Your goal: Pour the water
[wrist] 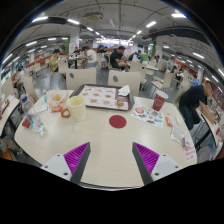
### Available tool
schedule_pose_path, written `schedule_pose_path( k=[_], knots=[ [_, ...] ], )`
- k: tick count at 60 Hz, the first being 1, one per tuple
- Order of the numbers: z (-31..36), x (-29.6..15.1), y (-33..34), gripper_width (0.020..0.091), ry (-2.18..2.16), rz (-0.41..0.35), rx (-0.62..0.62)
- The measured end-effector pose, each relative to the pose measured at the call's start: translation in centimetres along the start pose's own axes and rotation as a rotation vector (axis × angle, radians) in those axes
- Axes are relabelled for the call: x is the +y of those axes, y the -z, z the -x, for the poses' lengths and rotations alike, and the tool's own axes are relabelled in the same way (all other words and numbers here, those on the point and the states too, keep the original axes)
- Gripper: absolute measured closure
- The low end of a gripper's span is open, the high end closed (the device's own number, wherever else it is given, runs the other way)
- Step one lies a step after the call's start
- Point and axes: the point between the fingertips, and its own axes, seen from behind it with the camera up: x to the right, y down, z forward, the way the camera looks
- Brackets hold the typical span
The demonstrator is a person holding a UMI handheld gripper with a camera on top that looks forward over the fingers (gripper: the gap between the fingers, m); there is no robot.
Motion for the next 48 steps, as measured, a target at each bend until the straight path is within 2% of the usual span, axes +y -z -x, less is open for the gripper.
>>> schedule_pose_path(
  k=[12, 21, 33, 40, 48],
  knots=[
    [0.9, 1.1, 0.4, 0.0251, -0.017, 0.02, 0.056],
    [5.1, 3.1, 1.1, 0.0251, -0.011, 0.04, 0.07],
    [16.9, 5.1, 1.3, 0.0247, -0.013, 0.046, 0.009],
    [25.3, 3.9, 0.5, 0.0251, -0.03, -0.002, -0.062],
    [33.3, 0.5, -1.7, 0.0248, -0.041, -0.081, -0.132]
  ],
)
